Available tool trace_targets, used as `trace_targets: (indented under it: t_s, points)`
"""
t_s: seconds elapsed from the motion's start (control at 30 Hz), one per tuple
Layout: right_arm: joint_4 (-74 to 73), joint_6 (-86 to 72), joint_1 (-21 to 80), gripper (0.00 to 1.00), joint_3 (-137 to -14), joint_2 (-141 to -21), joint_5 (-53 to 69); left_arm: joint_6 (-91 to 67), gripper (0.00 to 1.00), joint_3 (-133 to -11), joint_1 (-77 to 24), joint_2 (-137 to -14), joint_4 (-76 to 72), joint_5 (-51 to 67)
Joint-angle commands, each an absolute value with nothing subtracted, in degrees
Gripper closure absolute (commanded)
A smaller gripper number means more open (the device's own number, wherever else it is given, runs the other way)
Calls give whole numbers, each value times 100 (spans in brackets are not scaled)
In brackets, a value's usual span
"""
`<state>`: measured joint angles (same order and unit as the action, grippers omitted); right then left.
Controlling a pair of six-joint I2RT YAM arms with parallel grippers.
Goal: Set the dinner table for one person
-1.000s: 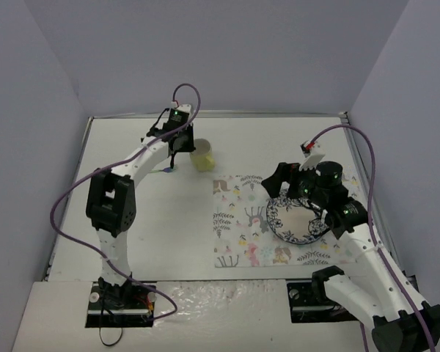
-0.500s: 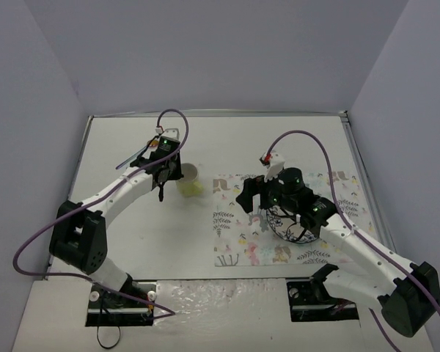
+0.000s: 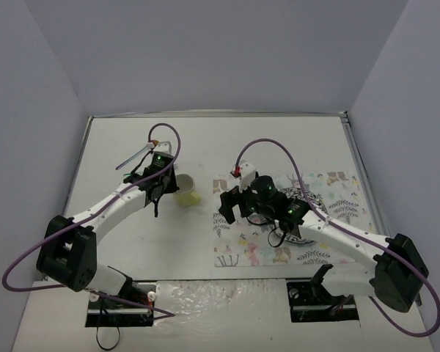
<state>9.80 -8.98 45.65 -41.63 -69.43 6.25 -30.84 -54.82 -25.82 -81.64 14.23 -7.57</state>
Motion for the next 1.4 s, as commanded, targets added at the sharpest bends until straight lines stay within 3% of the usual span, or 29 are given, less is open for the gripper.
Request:
trace_targets:
  t_s: [0.0,0.27,0.67,0.8,1.37]
  points:
    - [1600,-710,4765,0,-4343,-7114,307,-3357,99,-5414,-2593,-7759,748,-660]
    - [1670,-313,4941,1,-4753,-7722,327,-3296,60,-5549,-2601,-7441,1032,-728]
    - [1478,-667,5019,9,-6065,-8628,71,-2930,22,-6243,-2187,-6570,2185,-704]
    - [1291,-1120,5027,13,-6651,-9058,-167,-2641,14,-6407,-1877,-6202,2729,-684]
    - [804,-1385,5115,21,-7921,-10418,-522,-1509,12,-5818,-751,-5442,3250,-843]
